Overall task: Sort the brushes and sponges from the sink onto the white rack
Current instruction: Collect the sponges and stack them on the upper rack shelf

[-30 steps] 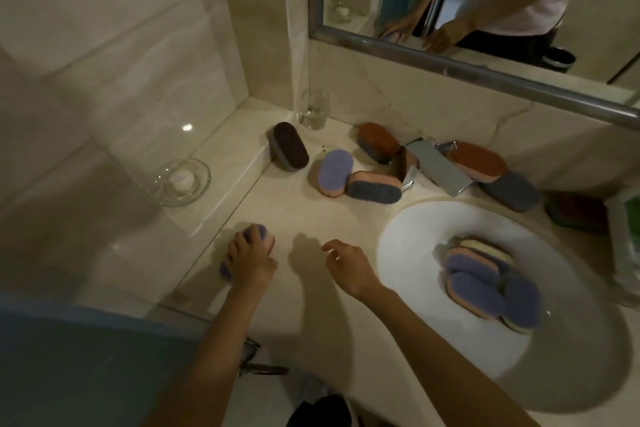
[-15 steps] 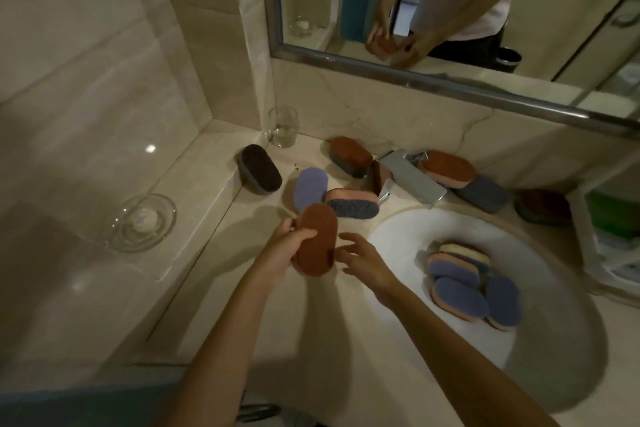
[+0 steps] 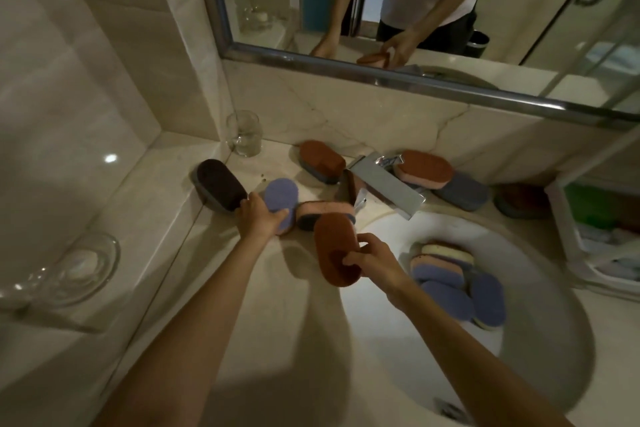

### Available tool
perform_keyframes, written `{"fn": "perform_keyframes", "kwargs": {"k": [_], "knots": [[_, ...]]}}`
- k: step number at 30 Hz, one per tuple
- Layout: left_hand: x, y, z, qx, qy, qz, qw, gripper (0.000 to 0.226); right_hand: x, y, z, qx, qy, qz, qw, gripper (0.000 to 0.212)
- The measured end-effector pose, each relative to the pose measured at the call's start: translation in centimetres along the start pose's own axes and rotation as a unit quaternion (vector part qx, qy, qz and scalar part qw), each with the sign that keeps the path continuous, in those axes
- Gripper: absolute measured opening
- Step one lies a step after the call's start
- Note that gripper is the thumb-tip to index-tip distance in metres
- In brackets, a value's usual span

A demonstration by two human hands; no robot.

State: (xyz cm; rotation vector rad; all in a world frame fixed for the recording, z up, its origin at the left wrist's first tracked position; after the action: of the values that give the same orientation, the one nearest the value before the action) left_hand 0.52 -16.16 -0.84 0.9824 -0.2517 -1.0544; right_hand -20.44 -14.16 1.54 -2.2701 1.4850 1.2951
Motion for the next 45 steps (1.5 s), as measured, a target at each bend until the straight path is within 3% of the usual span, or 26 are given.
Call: {"fn": "perform_keyframes", "kwargs": {"k": [4, 6, 9, 12, 16, 23, 28, 32, 35, 39, 45], "knots": [[0.6, -1.0, 0.3, -0.042, 0.073, -0.066, 0.994, 0.075, 0.2, 0.3, 0.2, -0.018, 0.004, 0.007, 1.000, 0.050], [0.5, -0.8, 0.4, -0.043, 0.082, -0.060, 0.994, 0.080, 0.1, 0.3, 0.3, -0.022, 0.007, 0.006, 1.000, 0.051], [-1.3, 0.2, 0.8, -0.019, 0.053, 0.016, 0.998, 0.070, 0.2, 0.3, 0.4, -0.025, 0.002, 0.009, 1.000, 0.051], [-4.3, 0.5, -0.1, 0.102, -0.024, 0.080, 0.991, 0.060, 0.1, -0.1, 0.5, -0.020, -0.004, 0.005, 1.000, 0.051], [-7.7, -1.0, -3.2, 0.196, -0.080, 0.055, 0.976, 0.061, -0.3, -1.3, 0.5, -0.034, -0.008, -0.001, 0.999, 0.051], [-9.4, -1.4, -4.7, 0.061, -0.050, -0.024, 0.997, 0.053, -1.1, -3.1, 1.1, -0.049, -0.012, -0.016, 0.999, 0.050], [-8.6, -0.2, -4.0, 0.017, 0.021, -0.037, 0.999, 0.088, -1.9, -2.0, 1.7, -0.059, -0.002, 0.015, 0.998, 0.051], [-9.6, 0.6, -3.3, 0.051, 0.013, -0.032, 0.998, 0.064, -3.0, -0.1, 2.1, -0.070, 0.022, 0.049, 0.996, 0.051], [-10.7, 2.0, -1.5, -0.056, 0.024, -0.016, 0.998, 0.059, -4.3, 1.5, 2.0, -0.067, 0.044, 0.083, 0.993, 0.051], [-12.7, 4.0, 3.9, -0.220, -0.023, -0.005, 0.975, 0.061, -6.2, 3.9, 0.9, -0.029, 0.086, 0.119, 0.989, 0.050], [-15.1, 5.1, 12.0, -0.296, -0.146, 0.001, 0.944, 0.056, -10.6, 9.3, -1.4, 0.075, 0.188, 0.188, 0.961, 0.041]]}}
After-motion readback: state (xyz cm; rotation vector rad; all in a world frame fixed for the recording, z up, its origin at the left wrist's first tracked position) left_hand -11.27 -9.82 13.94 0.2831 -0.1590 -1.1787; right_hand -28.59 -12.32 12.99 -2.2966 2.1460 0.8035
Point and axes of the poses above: each hand's wrist, its own x-axis towards the middle knuckle, its own y-axis out of the back of the hand, z = x × y, the point moved 1 cm from there along x, towards the middle knuckle, and after that the axes turned 11 degrees about -y, right-handed, at the moved point
